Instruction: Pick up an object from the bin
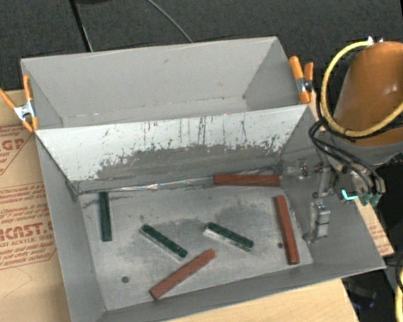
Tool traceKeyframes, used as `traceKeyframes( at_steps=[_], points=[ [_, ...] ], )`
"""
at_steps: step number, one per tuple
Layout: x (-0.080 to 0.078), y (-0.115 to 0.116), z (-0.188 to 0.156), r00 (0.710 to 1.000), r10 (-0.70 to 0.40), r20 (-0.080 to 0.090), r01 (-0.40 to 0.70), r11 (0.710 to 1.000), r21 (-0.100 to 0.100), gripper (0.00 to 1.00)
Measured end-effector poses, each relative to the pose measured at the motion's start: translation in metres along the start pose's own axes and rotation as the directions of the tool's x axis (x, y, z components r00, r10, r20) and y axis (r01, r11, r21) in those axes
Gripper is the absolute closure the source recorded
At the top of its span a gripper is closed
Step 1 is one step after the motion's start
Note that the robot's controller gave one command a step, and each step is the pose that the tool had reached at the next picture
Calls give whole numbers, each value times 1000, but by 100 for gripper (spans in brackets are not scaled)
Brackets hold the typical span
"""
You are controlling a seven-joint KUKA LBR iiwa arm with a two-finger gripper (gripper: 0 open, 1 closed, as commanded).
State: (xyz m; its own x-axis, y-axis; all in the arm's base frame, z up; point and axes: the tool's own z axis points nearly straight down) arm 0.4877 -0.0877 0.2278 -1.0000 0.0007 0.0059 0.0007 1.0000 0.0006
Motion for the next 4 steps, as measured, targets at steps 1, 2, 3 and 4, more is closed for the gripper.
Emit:
traceKeyframes(
  at_steps=[1,2,3,4],
  points=[
    [-2,0,-3,1000,-1,7,1,1000,1,0],
    [-6,9,50,999,-32,14,32,999,2,0],
    [-6,47,118,997,-75,11,75,997,2,0],
    [-25,52,158,998,68,7,-68,998,0,100]
  ],
)
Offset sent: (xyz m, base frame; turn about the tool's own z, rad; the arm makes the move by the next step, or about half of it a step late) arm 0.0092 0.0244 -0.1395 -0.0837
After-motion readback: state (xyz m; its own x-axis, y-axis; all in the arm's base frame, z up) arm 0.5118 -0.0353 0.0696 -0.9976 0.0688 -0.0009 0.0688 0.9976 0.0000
